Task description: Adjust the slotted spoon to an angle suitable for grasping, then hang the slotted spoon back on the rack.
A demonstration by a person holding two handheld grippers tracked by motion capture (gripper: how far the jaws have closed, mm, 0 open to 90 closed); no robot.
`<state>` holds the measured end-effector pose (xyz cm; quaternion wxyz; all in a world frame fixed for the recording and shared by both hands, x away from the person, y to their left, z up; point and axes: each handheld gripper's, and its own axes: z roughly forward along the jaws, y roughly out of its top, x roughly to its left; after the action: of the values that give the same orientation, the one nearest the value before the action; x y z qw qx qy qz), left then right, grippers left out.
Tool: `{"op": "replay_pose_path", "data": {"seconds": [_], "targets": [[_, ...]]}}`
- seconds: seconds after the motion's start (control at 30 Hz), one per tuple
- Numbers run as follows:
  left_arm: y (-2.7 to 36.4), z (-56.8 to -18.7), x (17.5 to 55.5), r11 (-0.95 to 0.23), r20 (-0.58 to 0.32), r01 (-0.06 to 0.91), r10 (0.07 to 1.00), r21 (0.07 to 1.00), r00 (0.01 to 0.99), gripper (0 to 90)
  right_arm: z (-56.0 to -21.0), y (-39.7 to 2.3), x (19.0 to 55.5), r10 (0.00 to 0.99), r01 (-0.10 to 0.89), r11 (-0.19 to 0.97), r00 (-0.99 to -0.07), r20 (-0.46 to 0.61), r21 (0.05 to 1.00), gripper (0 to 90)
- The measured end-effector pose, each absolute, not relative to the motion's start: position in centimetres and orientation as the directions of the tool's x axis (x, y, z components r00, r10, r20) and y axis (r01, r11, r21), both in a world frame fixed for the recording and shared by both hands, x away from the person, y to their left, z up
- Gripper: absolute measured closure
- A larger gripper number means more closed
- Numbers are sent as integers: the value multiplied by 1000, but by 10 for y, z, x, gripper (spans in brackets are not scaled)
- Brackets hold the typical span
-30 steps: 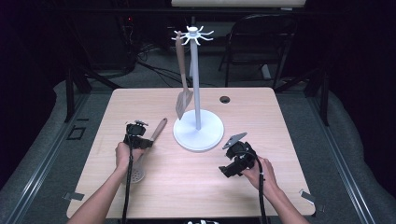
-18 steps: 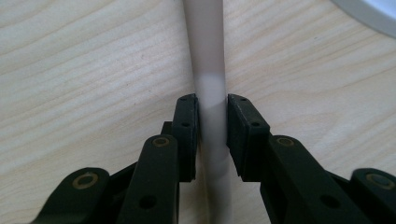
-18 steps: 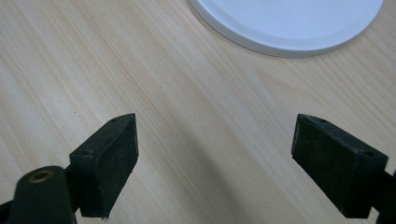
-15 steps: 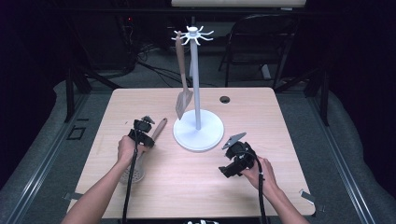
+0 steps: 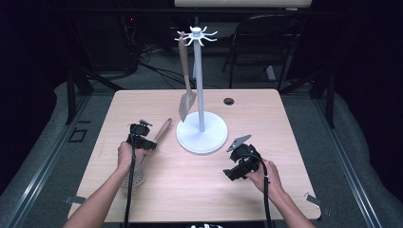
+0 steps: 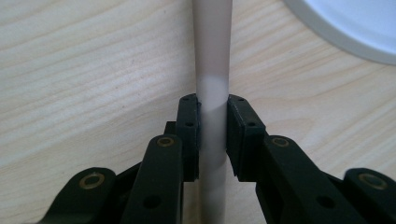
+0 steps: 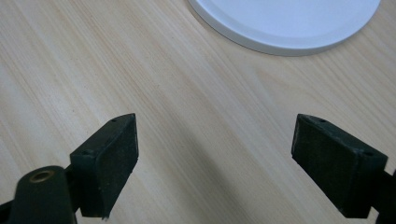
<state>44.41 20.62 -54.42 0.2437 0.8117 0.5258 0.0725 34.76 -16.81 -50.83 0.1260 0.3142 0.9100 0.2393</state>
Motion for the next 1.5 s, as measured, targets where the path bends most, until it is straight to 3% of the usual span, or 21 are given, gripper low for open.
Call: {"op": "replay_pose_path", "data": {"seconds": [0.27, 0.53, 1.13, 1.5], "targets": [[226, -527, 420, -271, -159, 744, 879, 610, 450, 766, -507, -167, 348, 623, 506, 701, -778, -86, 503, 142], [239, -515, 401, -220, -170, 687, 876, 693, 452, 766, -508, -166, 347, 628, 507, 691, -774, -80, 514, 142], [253, -503, 378, -142, -191, 602, 870, 786, 455, 766, -510, -165, 349, 624, 509, 698, -777, -80, 503, 142], [251, -483, 359, -135, -157, 509, 858, 850, 490, 766, -512, -164, 350, 620, 508, 705, -780, -83, 495, 142]]}}
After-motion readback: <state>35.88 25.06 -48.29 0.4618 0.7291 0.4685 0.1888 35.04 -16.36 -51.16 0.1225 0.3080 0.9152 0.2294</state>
